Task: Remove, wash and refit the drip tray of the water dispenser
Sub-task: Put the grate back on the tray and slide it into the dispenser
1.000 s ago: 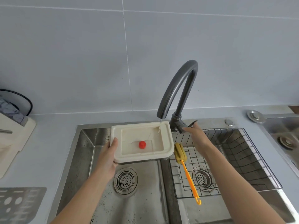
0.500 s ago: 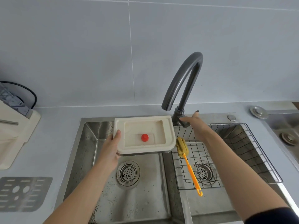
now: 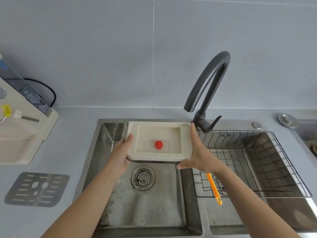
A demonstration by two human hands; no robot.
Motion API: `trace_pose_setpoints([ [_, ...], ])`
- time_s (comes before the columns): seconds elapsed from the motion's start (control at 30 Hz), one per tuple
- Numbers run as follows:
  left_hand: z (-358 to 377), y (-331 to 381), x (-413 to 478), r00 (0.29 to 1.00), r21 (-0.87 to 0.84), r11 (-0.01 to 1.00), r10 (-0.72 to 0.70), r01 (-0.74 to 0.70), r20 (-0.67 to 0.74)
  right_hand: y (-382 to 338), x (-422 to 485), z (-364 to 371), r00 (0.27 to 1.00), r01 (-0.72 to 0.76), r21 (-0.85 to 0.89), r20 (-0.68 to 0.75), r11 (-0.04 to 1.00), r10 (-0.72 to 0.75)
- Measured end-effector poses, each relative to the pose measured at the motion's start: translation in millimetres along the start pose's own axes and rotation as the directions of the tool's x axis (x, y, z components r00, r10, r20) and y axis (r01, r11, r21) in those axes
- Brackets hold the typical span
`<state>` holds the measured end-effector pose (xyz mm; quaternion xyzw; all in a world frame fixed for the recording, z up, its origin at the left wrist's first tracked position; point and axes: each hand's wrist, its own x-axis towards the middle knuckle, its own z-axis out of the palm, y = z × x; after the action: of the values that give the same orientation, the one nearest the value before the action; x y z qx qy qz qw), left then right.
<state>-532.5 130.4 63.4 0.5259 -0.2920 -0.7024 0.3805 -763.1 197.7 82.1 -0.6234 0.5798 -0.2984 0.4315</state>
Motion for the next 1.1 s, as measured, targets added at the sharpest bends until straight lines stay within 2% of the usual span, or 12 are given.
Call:
trace_pose_setpoints([
  [0.07, -2.6, 2.0, -3.8, 1.0, 0.016, 1.0, 0.023, -0.023, 0.016, 5.7, -1.0, 4.6, 0.999, -0.03, -0.081, -0.015, 0.996, 0.029],
  [0.13, -4.5, 4.4, -7.5, 0.997, 0.051, 0.996, 0.065, -0.067, 0.046, 9.2, -1.6, 9.2, 0.999, -0.019, -0.086, -0.048, 0.996, 0.015],
  [0.3, -10.5, 12.9, -19.5, 0.971, 0.143, 0.971, 0.169, -0.194, 0.169, 5.5, -5.1, 14.1, 0.993, 0.047, 0.073, -0.108, 0.996, -0.039],
  [0.47, -21.1, 16.3, -35.5, 0.921, 0.352, 0.89, 0.16, -0.29, 0.355, 8.0, -9.9, 20.1, 0.994, 0.105, 0.175, -0.056, 0.979, -0.096],
  [0.6, -27.8, 17.1, -45.5, 0.897, 0.459, 0.823, 0.127, -0.334, 0.423, 15.3, -14.7, 26.1, 0.998, 0.061, 0.201, 0.017, 0.978, -0.066],
  [0.83, -41.1, 10.5, -47.5, 0.923, 0.625, 0.708, 0.1, -0.329, 0.372, 27.9, -20.5, 35.9, 0.985, -0.125, 0.364, 0.158, 0.923, 0.071],
  [1.1, -50.4, 4.8, -40.2, 0.965, 0.673, 0.705, 0.059, -0.221, 0.255, 31.0, -14.6, 48.7, 0.944, -0.317, 0.471, 0.241, 0.823, 0.226],
])
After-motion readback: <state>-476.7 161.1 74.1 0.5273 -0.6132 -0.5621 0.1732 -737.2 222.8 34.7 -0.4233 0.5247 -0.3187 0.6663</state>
